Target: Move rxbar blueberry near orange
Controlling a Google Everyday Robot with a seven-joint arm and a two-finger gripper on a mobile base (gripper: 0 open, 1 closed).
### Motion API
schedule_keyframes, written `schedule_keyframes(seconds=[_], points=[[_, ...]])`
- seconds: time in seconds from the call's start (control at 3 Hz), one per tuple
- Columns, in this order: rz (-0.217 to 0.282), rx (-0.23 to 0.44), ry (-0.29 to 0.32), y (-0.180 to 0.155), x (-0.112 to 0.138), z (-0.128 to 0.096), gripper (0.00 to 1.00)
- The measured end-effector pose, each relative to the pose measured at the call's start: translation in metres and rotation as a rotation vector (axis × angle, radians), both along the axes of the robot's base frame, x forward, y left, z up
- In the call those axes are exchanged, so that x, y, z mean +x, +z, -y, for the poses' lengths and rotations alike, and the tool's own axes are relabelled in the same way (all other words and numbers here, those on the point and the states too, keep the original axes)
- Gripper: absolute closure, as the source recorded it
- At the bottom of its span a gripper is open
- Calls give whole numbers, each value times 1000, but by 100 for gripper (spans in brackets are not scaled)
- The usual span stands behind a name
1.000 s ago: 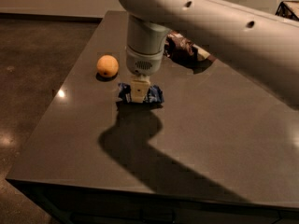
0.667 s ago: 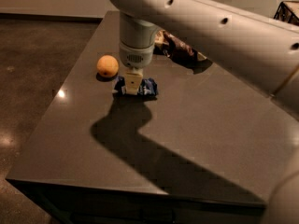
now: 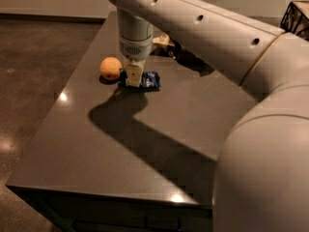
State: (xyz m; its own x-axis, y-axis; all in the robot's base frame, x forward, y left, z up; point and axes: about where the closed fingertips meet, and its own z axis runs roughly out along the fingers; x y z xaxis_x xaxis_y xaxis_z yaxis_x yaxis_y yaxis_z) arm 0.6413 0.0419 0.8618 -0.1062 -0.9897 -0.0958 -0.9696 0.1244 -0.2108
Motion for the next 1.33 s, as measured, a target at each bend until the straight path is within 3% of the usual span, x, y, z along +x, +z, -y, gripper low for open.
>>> schedule_keyframes(seconds=[1.0, 1.33], points=[[3, 5, 3, -4, 3, -3, 12], [3, 5, 4, -6, 3, -4, 0]])
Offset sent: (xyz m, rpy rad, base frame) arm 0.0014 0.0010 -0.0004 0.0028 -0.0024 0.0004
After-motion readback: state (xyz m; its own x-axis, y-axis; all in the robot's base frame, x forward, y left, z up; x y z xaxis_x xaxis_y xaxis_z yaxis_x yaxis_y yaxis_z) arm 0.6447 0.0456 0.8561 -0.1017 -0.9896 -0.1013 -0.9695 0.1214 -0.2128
